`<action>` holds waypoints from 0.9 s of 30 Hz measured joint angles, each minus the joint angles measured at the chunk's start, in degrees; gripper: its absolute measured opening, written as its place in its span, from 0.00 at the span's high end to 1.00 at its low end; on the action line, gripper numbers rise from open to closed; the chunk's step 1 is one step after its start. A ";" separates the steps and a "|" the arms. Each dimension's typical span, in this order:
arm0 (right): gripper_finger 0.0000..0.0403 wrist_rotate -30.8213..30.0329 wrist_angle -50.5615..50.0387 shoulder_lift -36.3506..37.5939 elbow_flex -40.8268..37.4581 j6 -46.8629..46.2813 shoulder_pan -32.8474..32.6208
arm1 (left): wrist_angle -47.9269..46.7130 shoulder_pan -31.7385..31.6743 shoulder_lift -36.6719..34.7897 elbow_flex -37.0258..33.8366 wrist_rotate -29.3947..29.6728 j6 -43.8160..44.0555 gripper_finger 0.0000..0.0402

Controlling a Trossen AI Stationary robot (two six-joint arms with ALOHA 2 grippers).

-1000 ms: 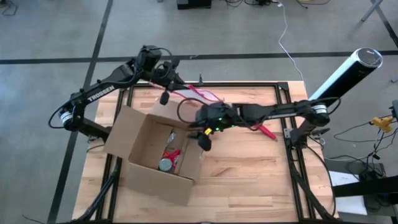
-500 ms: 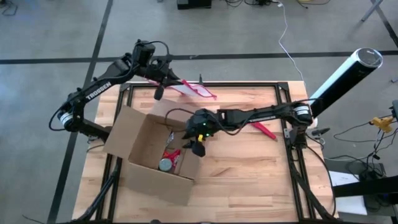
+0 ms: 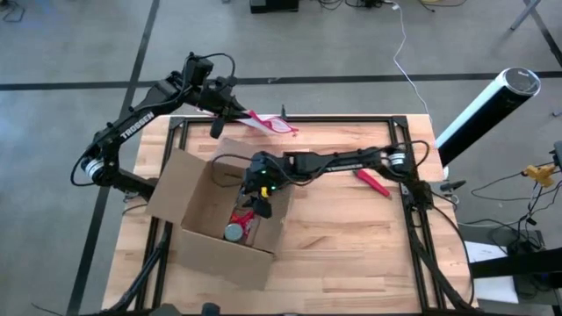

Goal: Unpack boxes
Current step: Put the red candy into the zip bag

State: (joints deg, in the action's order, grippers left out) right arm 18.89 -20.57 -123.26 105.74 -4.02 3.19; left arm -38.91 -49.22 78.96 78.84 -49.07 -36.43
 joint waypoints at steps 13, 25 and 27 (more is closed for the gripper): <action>0.51 3.81 -20.55 -9.92 14.34 6.84 1.15 | -0.75 -1.30 0.00 -0.67 -0.62 -0.59 1.00; 0.51 -5.17 -40.09 -8.00 15.01 9.68 1.77 | -0.75 -1.26 0.00 -0.67 -1.43 -0.59 1.00; 0.51 -6.53 -42.04 -6.99 15.01 9.93 2.00 | -0.75 -1.26 0.00 -0.67 -1.43 -0.59 1.00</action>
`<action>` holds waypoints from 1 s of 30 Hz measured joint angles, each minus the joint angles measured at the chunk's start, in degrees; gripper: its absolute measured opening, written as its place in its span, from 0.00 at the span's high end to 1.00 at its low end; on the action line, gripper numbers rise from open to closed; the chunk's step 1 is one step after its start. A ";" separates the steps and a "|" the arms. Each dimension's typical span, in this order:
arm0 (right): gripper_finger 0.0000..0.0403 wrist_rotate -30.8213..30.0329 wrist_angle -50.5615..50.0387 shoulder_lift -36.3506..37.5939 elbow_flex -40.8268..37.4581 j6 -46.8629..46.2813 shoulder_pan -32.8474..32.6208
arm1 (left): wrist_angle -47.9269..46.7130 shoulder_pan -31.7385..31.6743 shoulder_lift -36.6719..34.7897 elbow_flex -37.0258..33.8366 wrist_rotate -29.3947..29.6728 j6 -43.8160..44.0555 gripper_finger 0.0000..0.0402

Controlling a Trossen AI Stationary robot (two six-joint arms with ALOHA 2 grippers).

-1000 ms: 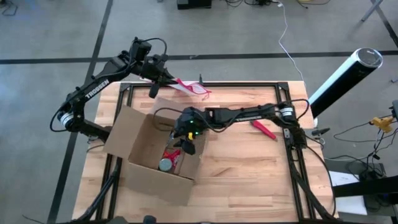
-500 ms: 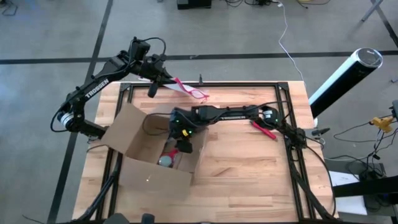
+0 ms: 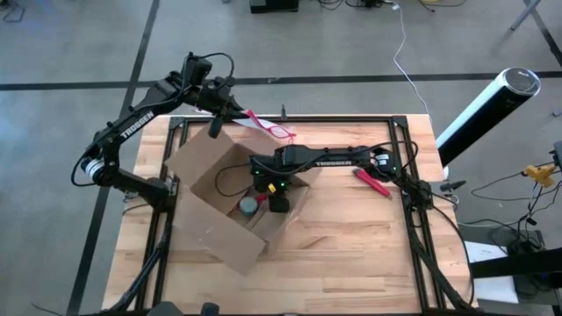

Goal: Unpack boxes
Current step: Put the red candy into the zip bag

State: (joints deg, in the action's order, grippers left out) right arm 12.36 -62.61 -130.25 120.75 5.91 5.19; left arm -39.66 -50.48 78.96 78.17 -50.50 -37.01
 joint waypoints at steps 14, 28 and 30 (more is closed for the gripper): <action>0.51 -4.94 -8.26 7.94 -0.04 -1.13 0.59 | 0.17 0.00 0.00 -0.02 -0.04 0.01 1.00; 0.51 1.68 10.89 4.24 -0.04 -7.53 0.50 | 0.39 0.00 0.00 -0.02 -0.07 0.02 1.00; 0.51 1.68 11.00 3.26 -0.04 -7.88 0.48 | 0.43 0.00 0.00 -0.02 -0.05 0.02 1.00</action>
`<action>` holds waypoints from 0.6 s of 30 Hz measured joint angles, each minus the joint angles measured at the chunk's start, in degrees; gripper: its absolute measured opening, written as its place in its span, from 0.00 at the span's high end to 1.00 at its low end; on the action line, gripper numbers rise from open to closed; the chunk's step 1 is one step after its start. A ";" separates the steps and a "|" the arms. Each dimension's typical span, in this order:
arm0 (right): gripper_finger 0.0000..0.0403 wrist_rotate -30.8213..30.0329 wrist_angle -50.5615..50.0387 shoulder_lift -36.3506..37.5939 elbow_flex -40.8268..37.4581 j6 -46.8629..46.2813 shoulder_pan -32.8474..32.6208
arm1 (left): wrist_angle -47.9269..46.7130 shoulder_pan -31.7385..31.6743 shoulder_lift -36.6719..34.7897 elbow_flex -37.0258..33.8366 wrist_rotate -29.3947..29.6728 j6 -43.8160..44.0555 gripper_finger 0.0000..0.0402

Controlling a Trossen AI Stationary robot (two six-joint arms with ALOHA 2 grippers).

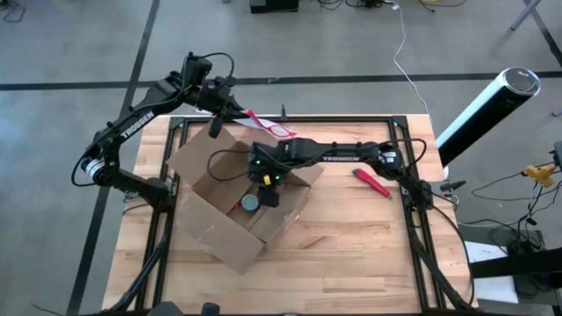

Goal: Unpack boxes
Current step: Put the red candy into the zip bag

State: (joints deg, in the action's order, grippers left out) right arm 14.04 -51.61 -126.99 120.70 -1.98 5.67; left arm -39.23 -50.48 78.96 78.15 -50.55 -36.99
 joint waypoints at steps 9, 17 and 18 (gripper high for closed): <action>0.51 -0.10 -1.75 -4.07 0.00 -0.28 0.00 | 0.16 0.00 0.00 0.00 -0.02 0.50 1.00; 0.51 0.19 -2.95 -6.14 0.00 -0.46 -0.04 | 0.16 0.02 0.00 0.00 -0.02 0.63 1.00; 0.51 0.58 -3.01 -6.23 0.00 -0.46 -0.01 | 0.16 0.02 0.00 0.00 -0.02 0.63 1.00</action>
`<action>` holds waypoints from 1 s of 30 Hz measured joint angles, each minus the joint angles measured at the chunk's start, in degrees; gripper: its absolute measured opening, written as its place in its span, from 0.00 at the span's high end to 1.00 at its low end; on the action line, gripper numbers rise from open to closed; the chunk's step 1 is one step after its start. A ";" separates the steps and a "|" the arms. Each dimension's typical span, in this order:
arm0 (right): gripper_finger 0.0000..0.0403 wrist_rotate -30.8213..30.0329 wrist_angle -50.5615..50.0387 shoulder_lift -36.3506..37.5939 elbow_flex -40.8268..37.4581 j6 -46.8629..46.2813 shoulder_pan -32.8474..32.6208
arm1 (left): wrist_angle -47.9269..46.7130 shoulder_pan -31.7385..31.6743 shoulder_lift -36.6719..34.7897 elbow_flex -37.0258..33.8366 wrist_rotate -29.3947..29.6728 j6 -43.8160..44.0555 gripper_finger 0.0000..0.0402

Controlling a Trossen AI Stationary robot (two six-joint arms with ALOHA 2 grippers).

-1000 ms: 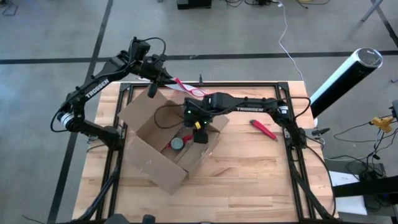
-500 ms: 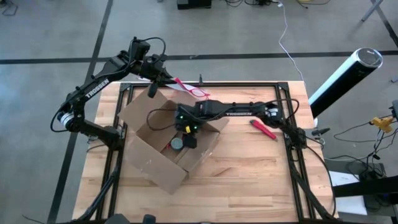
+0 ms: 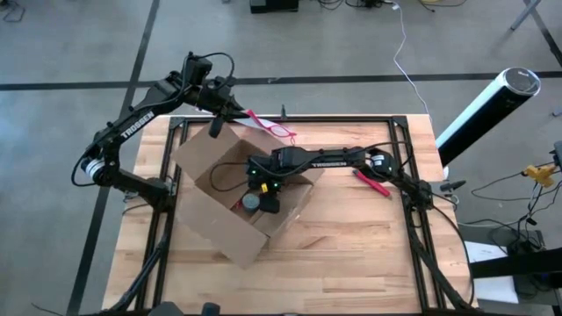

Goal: Unpack boxes
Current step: Put the red candy into the zip bag

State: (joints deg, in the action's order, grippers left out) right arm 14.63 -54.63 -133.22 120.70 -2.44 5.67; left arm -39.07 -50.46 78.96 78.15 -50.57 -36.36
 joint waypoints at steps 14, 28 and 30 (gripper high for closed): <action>0.51 0.36 -1.66 -3.63 0.01 -5.11 -0.02 | 0.00 0.00 0.00 0.00 0.00 0.46 1.00; 0.81 -1.15 -2.69 -3.66 -0.44 -4.58 -0.08 | 0.00 0.05 0.01 0.00 0.00 0.68 1.00; 0.92 -1.15 -2.67 -3.68 -0.44 -4.39 -0.06 | 0.00 0.11 0.01 0.00 0.00 0.73 1.00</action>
State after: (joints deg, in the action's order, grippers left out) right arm 13.47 -57.30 -136.90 120.27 -6.83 5.61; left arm -39.07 -50.35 78.96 78.15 -50.57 -35.63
